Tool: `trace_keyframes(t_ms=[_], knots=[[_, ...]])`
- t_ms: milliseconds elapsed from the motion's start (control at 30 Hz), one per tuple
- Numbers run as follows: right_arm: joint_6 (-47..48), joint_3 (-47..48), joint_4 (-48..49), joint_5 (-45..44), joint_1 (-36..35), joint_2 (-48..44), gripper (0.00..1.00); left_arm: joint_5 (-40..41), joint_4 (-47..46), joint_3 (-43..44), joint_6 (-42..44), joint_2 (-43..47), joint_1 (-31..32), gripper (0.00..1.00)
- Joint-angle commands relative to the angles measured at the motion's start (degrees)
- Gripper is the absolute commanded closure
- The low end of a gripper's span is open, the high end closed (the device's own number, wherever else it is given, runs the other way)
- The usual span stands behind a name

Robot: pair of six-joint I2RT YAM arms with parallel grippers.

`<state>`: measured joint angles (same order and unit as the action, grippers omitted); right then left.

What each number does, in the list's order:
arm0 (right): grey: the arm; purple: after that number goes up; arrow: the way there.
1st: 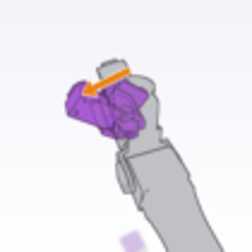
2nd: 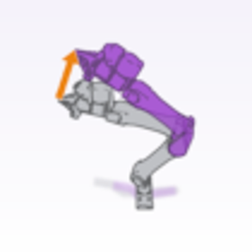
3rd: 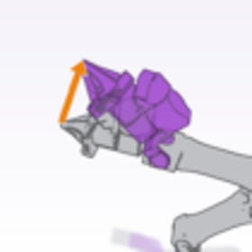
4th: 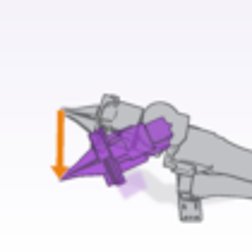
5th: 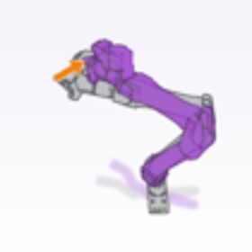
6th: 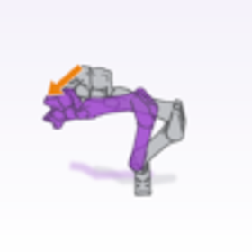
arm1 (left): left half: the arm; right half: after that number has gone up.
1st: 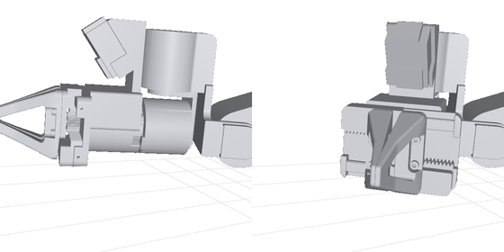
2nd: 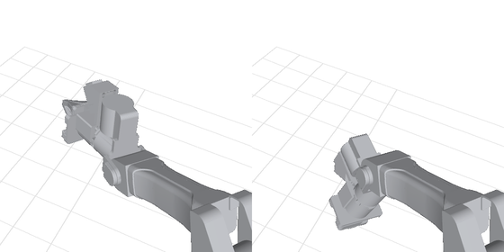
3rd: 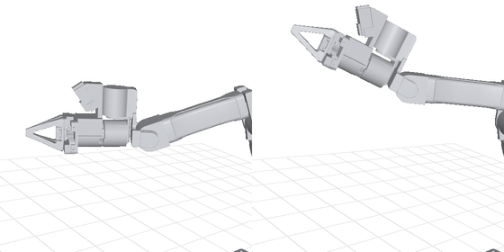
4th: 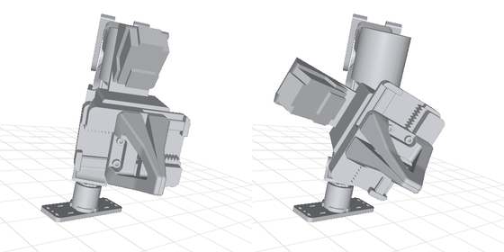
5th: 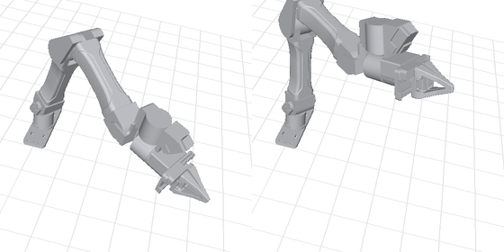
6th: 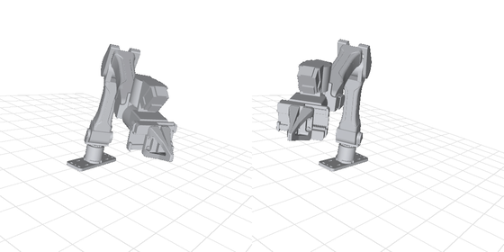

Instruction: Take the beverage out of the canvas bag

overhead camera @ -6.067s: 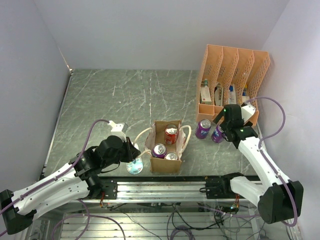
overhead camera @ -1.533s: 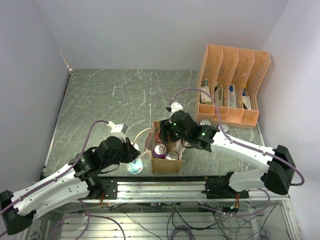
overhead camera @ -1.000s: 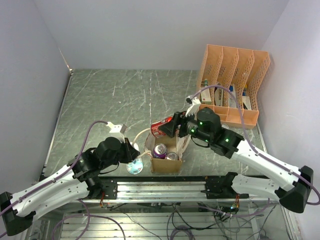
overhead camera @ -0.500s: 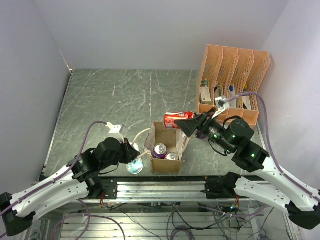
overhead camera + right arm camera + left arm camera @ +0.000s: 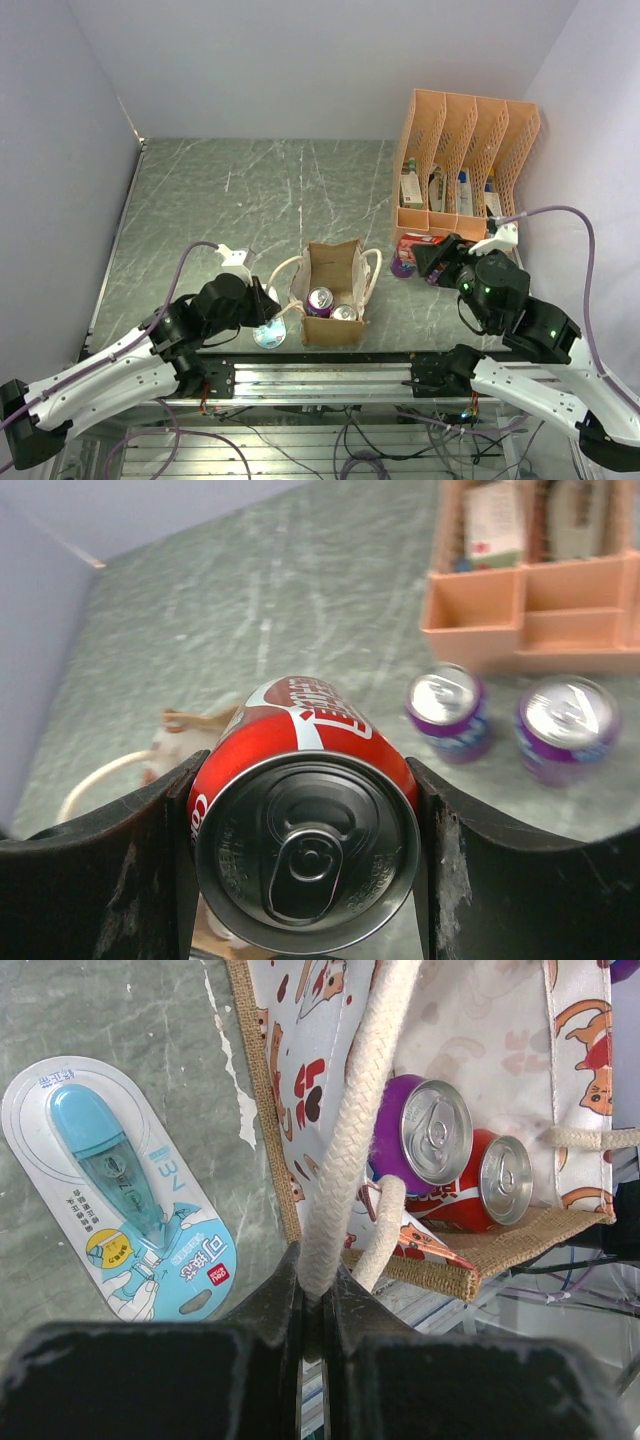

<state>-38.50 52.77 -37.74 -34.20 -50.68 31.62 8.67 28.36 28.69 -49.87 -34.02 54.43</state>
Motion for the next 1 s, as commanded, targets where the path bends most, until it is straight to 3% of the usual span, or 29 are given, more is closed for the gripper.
trace_keyframes(t_ms=[0, 167, 300, 467, 700, 967], knots=[[-9.3, 1.5, -10.8, -13.5, 0.1, -1.4, 1.0, -2.1, -2.3, -0.1, 1.1, -1.2, -0.2, 0.93], [-16.1, -1.4, -15.3, -16.3, 0.1, 1.2, 1.0, -2.8, -3.8, -0.1, 1.3, -2.9, -0.2, 0.93], [-26.8, -5.4, -20.8, -19.5, 0.0, 5.7, 1.0, -2.6, -3.4, 0.1, 1.4, -3.1, -0.1, 0.93], [-36.4, -10.1, -21.8, -17.1, 0.1, 13.9, 1.0, -2.3, -3.0, 0.1, 1.2, -2.3, -0.2, 0.93], [-38.0, -10.1, -19.3, -13.6, 0.0, 27.3, 1.0, -1.7, -1.3, 0.1, 1.1, -1.4, -0.2, 0.93], [-36.8, -11.2, -13.1, -10.4, 0.0, 30.1, 1.0, -1.2, -0.4, -0.1, 0.9, -0.4, -0.1, 0.93]])
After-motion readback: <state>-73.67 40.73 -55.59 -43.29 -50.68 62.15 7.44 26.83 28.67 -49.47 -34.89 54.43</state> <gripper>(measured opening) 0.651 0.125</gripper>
